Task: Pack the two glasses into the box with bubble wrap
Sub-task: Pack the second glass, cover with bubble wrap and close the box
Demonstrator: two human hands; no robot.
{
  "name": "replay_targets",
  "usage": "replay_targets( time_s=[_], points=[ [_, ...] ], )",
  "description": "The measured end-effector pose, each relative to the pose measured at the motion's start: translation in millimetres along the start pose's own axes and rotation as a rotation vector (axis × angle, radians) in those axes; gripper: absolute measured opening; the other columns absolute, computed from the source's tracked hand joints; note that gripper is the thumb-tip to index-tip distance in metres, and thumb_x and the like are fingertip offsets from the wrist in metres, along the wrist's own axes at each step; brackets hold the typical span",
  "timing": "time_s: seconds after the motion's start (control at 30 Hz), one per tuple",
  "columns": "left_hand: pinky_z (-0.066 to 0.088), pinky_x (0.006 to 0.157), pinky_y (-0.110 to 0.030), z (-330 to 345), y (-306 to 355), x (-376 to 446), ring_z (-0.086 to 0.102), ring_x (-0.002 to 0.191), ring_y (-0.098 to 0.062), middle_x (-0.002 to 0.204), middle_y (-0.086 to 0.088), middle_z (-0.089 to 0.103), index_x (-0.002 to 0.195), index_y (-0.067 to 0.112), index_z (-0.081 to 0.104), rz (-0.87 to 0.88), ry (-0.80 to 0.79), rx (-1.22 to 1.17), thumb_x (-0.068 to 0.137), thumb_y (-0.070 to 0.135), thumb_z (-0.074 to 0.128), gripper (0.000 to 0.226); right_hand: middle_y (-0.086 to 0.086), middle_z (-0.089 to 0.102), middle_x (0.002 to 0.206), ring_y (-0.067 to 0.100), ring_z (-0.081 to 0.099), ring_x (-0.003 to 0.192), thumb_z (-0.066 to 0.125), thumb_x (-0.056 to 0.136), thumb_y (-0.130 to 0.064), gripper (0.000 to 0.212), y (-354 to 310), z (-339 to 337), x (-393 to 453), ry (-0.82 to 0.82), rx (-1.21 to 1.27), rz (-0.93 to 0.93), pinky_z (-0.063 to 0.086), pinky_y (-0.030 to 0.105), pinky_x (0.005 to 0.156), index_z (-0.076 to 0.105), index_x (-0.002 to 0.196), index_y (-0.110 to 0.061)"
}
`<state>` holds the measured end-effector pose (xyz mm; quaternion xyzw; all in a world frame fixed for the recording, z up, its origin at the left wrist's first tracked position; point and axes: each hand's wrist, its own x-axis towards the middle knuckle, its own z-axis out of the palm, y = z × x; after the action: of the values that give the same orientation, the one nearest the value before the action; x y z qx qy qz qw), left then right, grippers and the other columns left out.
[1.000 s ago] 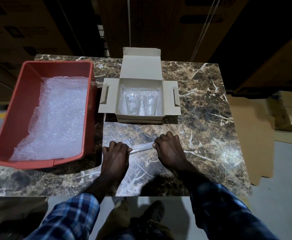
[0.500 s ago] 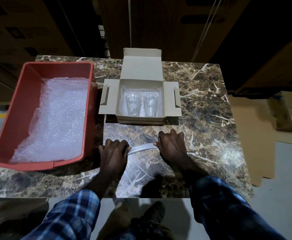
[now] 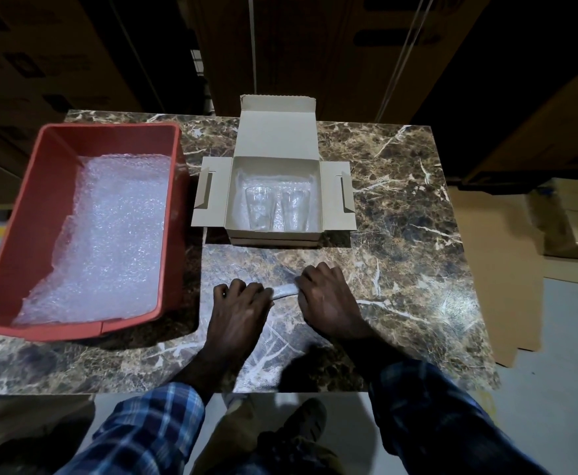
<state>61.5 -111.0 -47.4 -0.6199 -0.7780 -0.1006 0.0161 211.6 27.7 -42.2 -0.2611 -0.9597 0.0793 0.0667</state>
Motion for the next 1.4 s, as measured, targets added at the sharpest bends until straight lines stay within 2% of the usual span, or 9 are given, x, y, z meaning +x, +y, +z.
replay_targets(
  time_s=[0.1,0.23,0.5,0.67,0.77,0.83,0.93,1.2,1.4],
  points=[
    [0.035,0.075,-0.043,-0.6,-2.6,5.5,0.052,0.088,-0.027,0.099,0.003,0.066,0.103,0.021,0.066,-0.003,-0.010,0.006,0.096,0.030,0.055,0.017,0.003,0.062,0.106,0.025,0.053,0.096,0.062,0.089,-0.035,0.024,4.3,-0.9,-9.1,0.007,-0.063,-0.038,0.035,0.041,0.080,0.068,0.103,-0.016],
    [0.035,0.075,-0.042,-4.2,-11.4,12.2,0.051,0.090,-0.026,0.094,0.003,0.065,0.096,0.020,0.066,0.030,-0.007,0.031,0.096,0.029,0.056,0.013,0.003,0.064,0.101,0.026,0.051,0.092,0.066,0.089,-0.015,0.009,10.5,-4.2,-11.3,0.032,-0.128,0.001,0.034,0.041,0.078,0.067,0.099,-0.014],
    [0.033,0.073,-0.041,-44.6,-13.9,47.2,0.056,0.086,-0.029,0.083,-0.003,0.069,0.087,0.016,0.066,0.065,-0.042,0.054,0.082,0.027,0.034,0.035,0.007,0.060,0.087,0.027,0.047,0.084,0.075,0.077,-0.002,0.022,11.6,-14.0,-19.0,0.164,-0.075,0.085,0.033,0.039,0.074,0.064,0.095,-0.009],
    [0.044,0.067,-0.039,-84.9,-24.3,97.4,0.058,0.083,-0.032,0.080,-0.006,0.068,0.086,0.013,0.068,0.121,0.100,-0.004,0.080,0.026,0.050,0.023,0.006,0.057,0.086,0.028,0.049,0.082,0.060,0.094,-0.014,0.003,3.9,-53.5,-3.0,0.294,-0.053,0.102,0.036,0.041,0.076,0.062,0.092,-0.012],
    [0.034,0.069,-0.036,-94.6,-35.4,141.9,0.056,0.087,-0.034,0.083,-0.006,0.070,0.089,0.014,0.072,0.152,0.153,-0.048,0.074,0.001,0.070,0.019,0.004,0.058,0.088,0.026,0.047,0.084,0.056,0.094,-0.020,0.010,-2.9,-68.0,18.1,0.366,-0.072,0.220,0.035,0.041,0.076,0.063,0.092,-0.013],
    [0.025,0.072,-0.034,-100.7,-37.9,173.8,0.052,0.094,-0.033,0.092,-0.006,0.072,0.097,0.013,0.074,0.177,0.111,-0.065,0.077,-0.008,0.069,0.029,0.005,0.059,0.085,0.027,0.049,0.084,0.058,0.093,-0.020,0.010,-5.5,-69.9,30.8,0.396,-0.053,0.304,0.036,0.041,0.075,0.063,0.089,-0.012],
    [0.024,0.077,-0.034,-103.0,-42.8,219.6,0.047,0.103,-0.026,0.107,-0.002,0.072,0.110,0.015,0.072,0.260,0.022,-0.092,0.089,0.001,0.066,0.026,0.005,0.062,0.087,0.025,0.049,0.087,0.059,0.091,-0.019,0.010,-8.4,-69.7,50.2,0.386,-0.016,0.450,0.035,0.041,0.078,0.064,0.088,-0.012],
    [0.055,0.081,-0.043,-79.0,-47.1,295.6,0.065,0.094,-0.023,0.101,-0.008,0.074,0.103,0.007,0.074,0.429,-0.339,-0.326,0.089,0.001,0.069,0.016,0.004,0.067,0.082,0.024,0.050,0.090,0.059,0.085,-0.026,0.018,-13.5,-64.9,82.4,0.312,-0.001,0.713,0.028,0.039,0.080,0.068,0.081,-0.012],
    [0.044,0.075,-0.025,-62.6,-37.9,317.1,0.066,0.094,-0.020,0.099,-0.005,0.075,0.102,0.010,0.077,0.554,-0.322,-0.324,0.086,0.007,0.074,0.016,0.006,0.067,0.078,0.026,0.053,0.085,0.055,0.080,-0.027,0.020,-19.5,-62.1,95.5,0.265,-0.053,0.795,0.029,0.039,0.075,0.068,0.077,-0.012]
  ],
)
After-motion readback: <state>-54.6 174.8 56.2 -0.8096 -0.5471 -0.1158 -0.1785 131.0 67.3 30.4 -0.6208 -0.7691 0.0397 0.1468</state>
